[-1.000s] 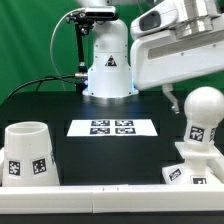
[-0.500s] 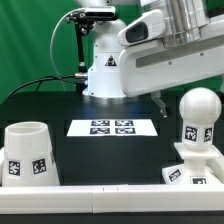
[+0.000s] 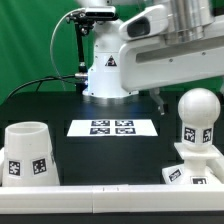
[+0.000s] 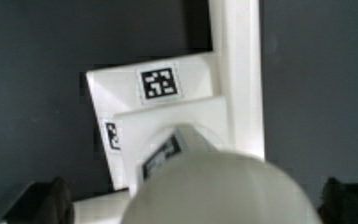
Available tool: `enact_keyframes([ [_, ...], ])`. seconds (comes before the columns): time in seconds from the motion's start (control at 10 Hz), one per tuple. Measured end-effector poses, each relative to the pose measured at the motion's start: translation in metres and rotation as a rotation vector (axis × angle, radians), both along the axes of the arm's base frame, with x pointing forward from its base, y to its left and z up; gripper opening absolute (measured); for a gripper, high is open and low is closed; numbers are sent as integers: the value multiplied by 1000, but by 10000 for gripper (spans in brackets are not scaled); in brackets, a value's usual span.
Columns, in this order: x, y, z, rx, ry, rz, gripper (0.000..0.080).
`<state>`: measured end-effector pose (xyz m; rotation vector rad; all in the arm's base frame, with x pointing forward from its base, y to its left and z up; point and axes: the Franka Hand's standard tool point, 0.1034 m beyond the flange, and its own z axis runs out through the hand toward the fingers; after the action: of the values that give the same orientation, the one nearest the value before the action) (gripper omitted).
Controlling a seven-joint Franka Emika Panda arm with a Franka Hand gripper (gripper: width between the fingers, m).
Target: Assemble lamp
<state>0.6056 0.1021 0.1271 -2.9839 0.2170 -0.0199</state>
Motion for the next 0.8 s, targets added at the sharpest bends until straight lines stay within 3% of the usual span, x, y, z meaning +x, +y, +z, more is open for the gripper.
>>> enact_keyframes([
  [0.4, 0, 3, -1, -6, -13, 12, 699],
  [0.8, 16, -18, -3, -54, -10, 69, 699],
])
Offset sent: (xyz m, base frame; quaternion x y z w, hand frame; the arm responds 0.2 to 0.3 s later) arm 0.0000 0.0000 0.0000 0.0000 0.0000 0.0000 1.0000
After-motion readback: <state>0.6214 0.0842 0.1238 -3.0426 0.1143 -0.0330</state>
